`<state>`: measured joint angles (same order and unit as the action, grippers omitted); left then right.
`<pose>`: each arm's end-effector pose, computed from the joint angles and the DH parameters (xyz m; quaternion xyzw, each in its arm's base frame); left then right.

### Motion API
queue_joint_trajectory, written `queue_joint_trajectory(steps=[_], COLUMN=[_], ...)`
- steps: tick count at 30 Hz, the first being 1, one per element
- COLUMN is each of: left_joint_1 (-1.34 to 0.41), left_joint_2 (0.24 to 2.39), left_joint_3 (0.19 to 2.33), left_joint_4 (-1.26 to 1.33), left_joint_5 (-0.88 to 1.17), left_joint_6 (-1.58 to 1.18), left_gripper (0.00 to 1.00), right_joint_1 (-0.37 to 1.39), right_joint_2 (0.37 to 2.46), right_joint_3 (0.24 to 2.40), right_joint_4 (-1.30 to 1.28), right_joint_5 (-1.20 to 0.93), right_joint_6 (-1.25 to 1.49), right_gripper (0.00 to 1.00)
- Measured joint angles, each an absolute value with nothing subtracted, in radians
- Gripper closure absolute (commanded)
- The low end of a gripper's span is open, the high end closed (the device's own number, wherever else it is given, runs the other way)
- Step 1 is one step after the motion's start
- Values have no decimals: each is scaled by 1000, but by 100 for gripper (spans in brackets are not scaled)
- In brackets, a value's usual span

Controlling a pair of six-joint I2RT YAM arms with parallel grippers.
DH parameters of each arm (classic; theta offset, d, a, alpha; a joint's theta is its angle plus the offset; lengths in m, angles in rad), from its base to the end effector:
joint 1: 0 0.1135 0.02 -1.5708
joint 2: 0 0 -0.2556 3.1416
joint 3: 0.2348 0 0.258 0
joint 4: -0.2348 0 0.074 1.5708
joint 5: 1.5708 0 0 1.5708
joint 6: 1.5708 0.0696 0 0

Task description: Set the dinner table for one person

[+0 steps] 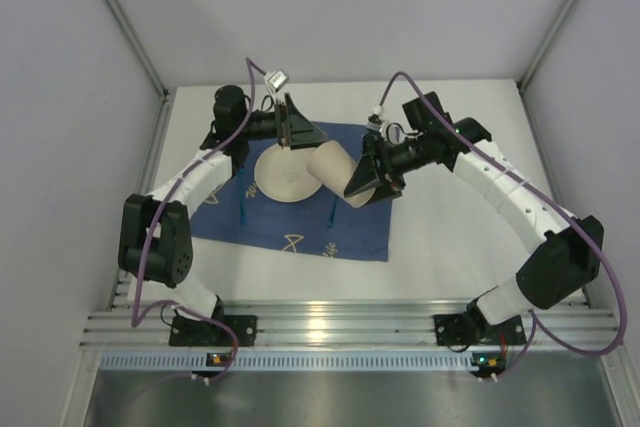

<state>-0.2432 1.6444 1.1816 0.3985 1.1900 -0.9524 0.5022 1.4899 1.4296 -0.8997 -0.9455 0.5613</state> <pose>0.3627 -0.1566 0.3037 0.1498 0.6996 -0.6568 0.2381 0.2527 0.2031 0.3191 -0.1118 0.8528 0.5100 0.0105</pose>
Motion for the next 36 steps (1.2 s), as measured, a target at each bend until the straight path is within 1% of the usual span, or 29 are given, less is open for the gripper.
queue_joint_trajectory(steps=[5,8,14,17,18,22,26,30,36], left_joint_1=[-258,-277,-308,-308,-308,-307,-303,-290,-262], left_joint_2=[1636,1636,1645,1651,1654,1668,1673,1666,1636], left_joint_3=[1174,1172,1165,1158,1156,1148,1129,1099,1096], left_joint_4=[448,538,704,762,785,882,945,909,633], left_joint_5=[1200,1220,1242,1247,1250,1256,1260,1269,1307], left_joint_6=[-991,-1069,-1194,-1244,-1265,-1350,-1397,-1357,-1148], left_gripper=[9,11,12,16,20,27,30,31,31], right_joint_1=[503,509,516,517,517,519,525,526,526], right_joint_2=[1507,1513,1515,1515,1515,1515,1515,1516,1516], right_joint_3=[1431,1431,1431,1431,1431,1431,1435,1436,1436], right_joint_4=[-901,-901,-902,-902,-902,-902,-907,-920,-942], right_joint_5=[-955,-959,-966,-969,-970,-974,-982,-972,-943], right_joint_6=[561,561,561,561,561,559,559,560,525], right_gripper=[100,100,100,100,100,100,100,100,100])
